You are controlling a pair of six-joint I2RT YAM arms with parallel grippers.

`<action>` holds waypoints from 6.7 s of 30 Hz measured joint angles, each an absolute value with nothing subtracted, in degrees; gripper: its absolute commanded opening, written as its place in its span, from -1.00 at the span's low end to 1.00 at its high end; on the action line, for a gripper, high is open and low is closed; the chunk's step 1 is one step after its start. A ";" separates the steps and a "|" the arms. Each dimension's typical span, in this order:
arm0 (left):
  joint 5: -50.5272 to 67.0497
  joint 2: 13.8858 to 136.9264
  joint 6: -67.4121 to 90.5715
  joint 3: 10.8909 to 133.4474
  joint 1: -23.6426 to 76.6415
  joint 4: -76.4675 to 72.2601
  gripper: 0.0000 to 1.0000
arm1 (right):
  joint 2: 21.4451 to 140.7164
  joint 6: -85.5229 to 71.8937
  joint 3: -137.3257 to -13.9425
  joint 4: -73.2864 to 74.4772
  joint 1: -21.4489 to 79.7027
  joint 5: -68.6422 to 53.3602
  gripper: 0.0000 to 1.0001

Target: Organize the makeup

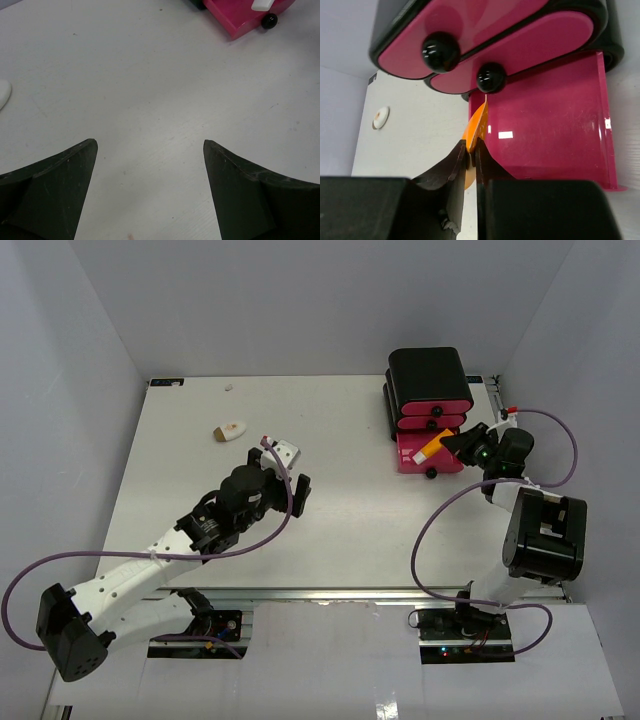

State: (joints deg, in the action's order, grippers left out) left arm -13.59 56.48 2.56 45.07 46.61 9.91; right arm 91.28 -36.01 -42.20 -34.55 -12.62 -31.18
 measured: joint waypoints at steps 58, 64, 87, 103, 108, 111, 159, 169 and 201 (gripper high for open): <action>4.23 124.68 -26.92 92.24 5.26 11.45 0.96 | 63.67 25.56 -48.82 23.38 -13.94 -71.88 0.45; 5.18 127.89 -28.52 95.85 4.59 12.38 0.96 | 63.90 25.07 -47.86 22.57 -14.91 -71.72 0.45; 15.06 125.69 -23.85 88.54 0.03 6.95 0.96 | 63.80 23.61 -47.30 21.76 -16.69 -72.59 0.45; 11.26 124.40 -12.97 86.28 -0.03 7.27 0.58 | 62.91 20.03 -45.93 19.07 -20.65 -76.73 0.45; 8.79 124.40 -10.67 86.67 0.37 7.88 0.34 | 61.31 17.91 -44.82 16.76 -21.57 -77.93 0.45; 7.81 124.40 -9.76 86.81 0.58 8.21 0.17 | 60.71 16.80 -44.27 15.68 -21.76 -78.32 0.45; 21.70 105.73 14.41 66.64 52.64 -23.20 -0.05 | 62.13 -18.07 -40.53 7.16 -11.55 -53.41 0.62; 21.07 110.88 12.68 73.11 53.66 -23.17 -0.05 | 64.05 -21.49 -40.31 6.10 -11.38 -54.57 0.12; 16.42 113.53 5.33 78.56 56.13 -16.85 0.53 | 67.32 -22.14 -38.82 5.42 -11.05 -51.30 -0.74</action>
State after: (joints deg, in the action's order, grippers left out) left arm 16.42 113.53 5.33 78.56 56.13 -16.85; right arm 67.32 -22.14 -38.82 5.42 -11.05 -51.30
